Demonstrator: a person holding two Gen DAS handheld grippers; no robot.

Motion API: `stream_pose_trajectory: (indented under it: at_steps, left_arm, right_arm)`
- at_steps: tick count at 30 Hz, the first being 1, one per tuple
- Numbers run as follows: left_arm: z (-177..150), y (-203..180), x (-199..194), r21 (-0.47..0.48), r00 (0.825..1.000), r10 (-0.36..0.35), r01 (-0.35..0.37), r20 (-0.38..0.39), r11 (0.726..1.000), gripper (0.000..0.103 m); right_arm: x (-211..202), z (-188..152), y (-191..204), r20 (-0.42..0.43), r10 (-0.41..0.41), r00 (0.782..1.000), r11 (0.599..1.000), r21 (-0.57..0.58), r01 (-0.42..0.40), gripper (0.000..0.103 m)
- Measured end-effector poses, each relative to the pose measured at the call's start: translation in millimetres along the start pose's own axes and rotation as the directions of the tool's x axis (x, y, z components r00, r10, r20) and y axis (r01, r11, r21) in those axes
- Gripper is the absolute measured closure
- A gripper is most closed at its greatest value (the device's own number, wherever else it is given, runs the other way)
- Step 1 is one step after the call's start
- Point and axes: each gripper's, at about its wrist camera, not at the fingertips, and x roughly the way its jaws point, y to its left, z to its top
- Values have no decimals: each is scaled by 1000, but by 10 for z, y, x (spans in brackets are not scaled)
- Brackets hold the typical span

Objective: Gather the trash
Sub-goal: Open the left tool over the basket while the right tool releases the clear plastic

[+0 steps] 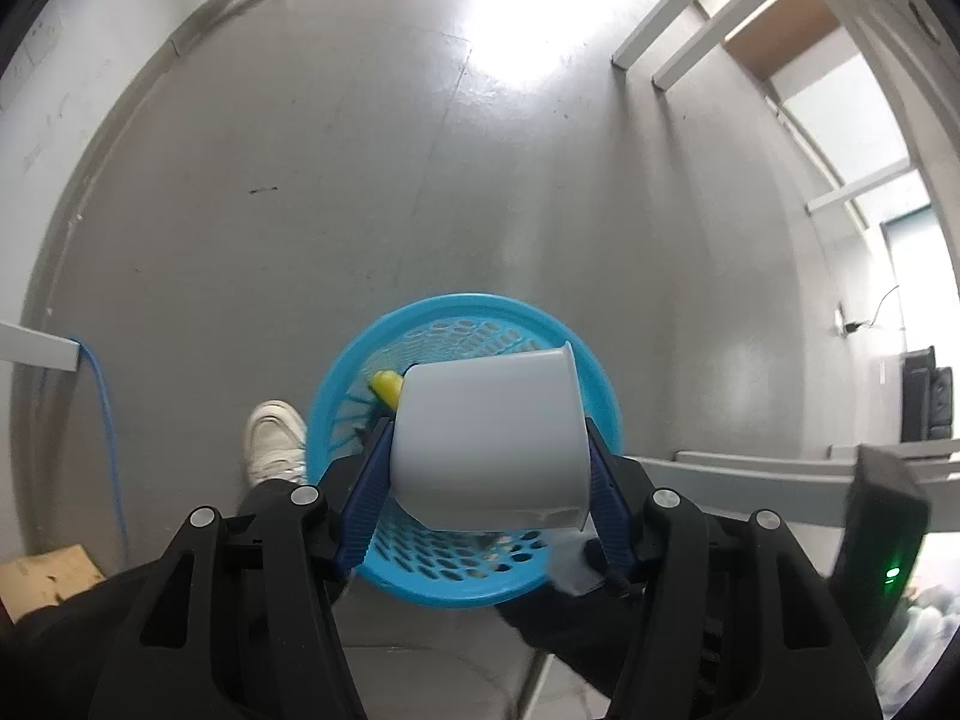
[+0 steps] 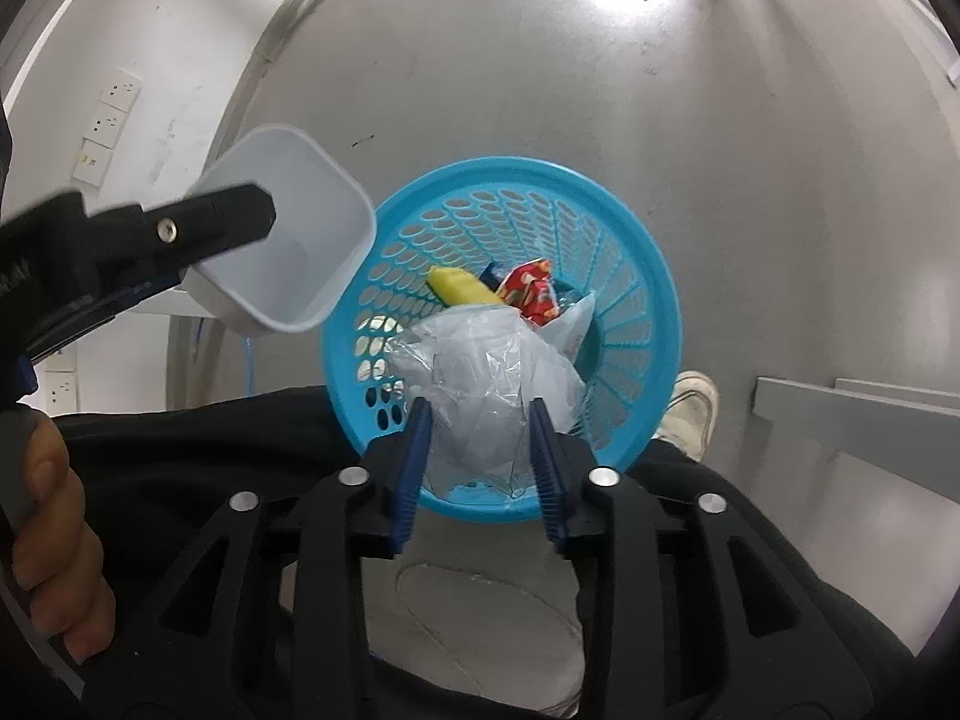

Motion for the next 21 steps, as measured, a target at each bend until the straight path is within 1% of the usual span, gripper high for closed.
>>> stream_pose_trajectory:
  at_steps: [1, 2, 3, 5, 6, 13, 15, 18, 21]
  left_arm:
    - [-5, 16, -11, -4, 1000, -9, 9, 4, 1000, 38]
    - [-4, -1, -19, 1, 1000, -23, 23, 6, 1000, 28]
    - [-8, -20, -40, 10, 999, -32, 32, 21, 999, 27]
    - [-14, -49, -69, 30, 999, -30, 28, 43, 999, 27]
    - [-14, -50, -79, 30, 998, -33, 31, 49, 999, 27]
    - [-60, -1, -109, 0, 999, -30, 30, 40, 1000, 27]
    - [-101, 39, -134, -13, 999, -31, 32, 28, 999, 27]
    - [-170, 89, -226, -22, 1000, -21, 21, 24, 1000, 28]
    - [-252, 114, -365, -25, 999, -18, 19, 37, 1000, 28]
  right_arm:
    - [1, 3, -2, 1, 2, 1000, 1000, 1, -2, 68]
    - [-6, 10, -10, 6, 2, 1000, 1000, 4, -2, 65]
    - [-17, 11, -17, 11, 7, 1000, 1000, 9, -8, 63]
    - [-28, 12, -24, 16, 14, 1000, 1000, 15, -14, 55]
    - [-33, 14, -19, 16, 13, 1000, 1000, 15, -13, 54]
    - [-92, -22, 47, 37, -6, 999, 1000, -5, 6, 53]
    - [-136, -59, 76, 47, -14, 999, 1000, -8, 14, 50]
    - [-243, -151, 135, 68, -16, 998, 1000, -22, 17, 49]
    - [-392, -258, 164, 96, -11, 995, 999, -29, 13, 49]
